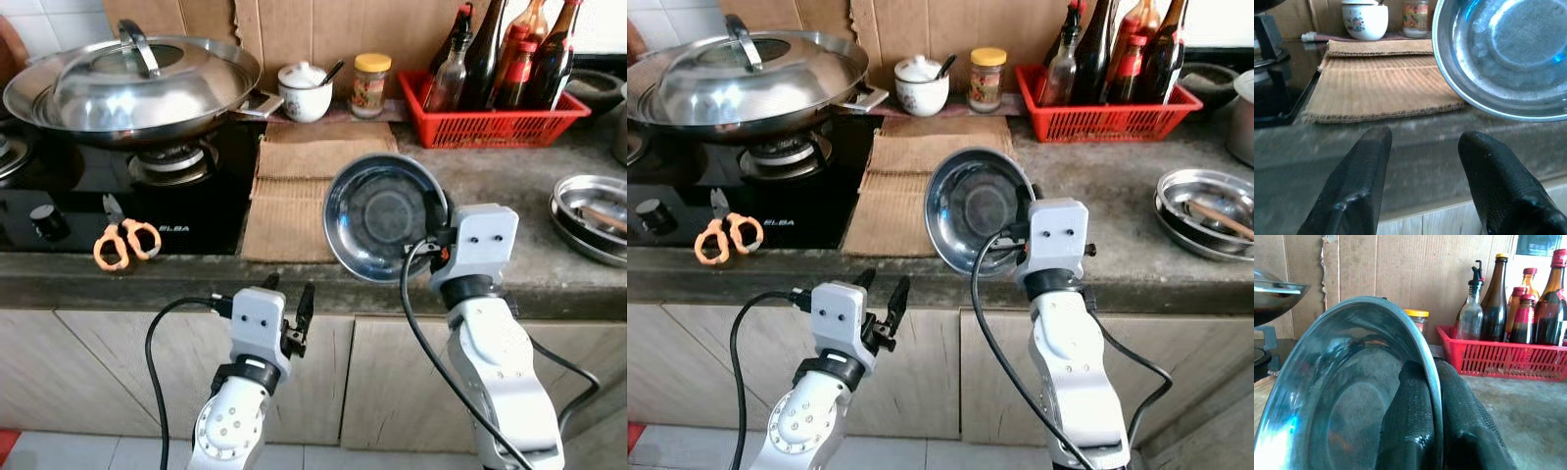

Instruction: Kitchen organization

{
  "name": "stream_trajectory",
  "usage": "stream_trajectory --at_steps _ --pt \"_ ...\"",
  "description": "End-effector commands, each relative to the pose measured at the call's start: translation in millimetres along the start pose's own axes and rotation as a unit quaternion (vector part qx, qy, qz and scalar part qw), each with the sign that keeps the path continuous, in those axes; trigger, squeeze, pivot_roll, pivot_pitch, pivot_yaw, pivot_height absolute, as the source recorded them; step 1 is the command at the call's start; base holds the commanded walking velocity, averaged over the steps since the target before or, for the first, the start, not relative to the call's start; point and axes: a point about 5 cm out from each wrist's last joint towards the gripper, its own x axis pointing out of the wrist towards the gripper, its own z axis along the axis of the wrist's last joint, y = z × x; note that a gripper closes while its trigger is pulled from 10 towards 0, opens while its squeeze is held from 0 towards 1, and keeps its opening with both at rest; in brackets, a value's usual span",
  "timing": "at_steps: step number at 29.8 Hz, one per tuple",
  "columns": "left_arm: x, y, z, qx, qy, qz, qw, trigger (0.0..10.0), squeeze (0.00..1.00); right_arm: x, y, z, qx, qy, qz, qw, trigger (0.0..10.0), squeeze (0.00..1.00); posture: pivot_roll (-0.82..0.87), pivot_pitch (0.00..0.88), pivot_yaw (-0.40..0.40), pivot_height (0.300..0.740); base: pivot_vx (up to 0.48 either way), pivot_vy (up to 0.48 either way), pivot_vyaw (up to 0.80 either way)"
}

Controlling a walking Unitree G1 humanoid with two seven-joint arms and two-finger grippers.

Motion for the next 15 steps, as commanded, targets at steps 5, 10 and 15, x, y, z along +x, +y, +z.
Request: stream_trajectory --at_steps 5,10,15 --pt "-2.1 -1.3 4.1 0.004 -0.009 -0.004 1.000 10.0 0.00 1.3 3.0 4.5 0.008 -0.011 0.007 1.000 0.0 0.00 0.07 0.048 -0.011 0.740 -0.325 0.000 0.00" --pt "-1.1 -2.0 3.9 0.003 -0.011 -0.007 1.000 10.0 0.00 2.0 3.0 5.3 0.009 -0.012 0.006 1.000 0.0 0.00 0.07 0.045 -0.011 0.740 -0.325 0.000 0.00" --pt "-0.9 -2.0 3.5 0.003 -0.010 -0.007 1.000 10.0 0.00 -0.4 2.1 1.3 0.005 -0.002 0.006 1.000 0.0 0.00 0.07 0.045 -0.009 0.740 -0.322 0.000 0.00"
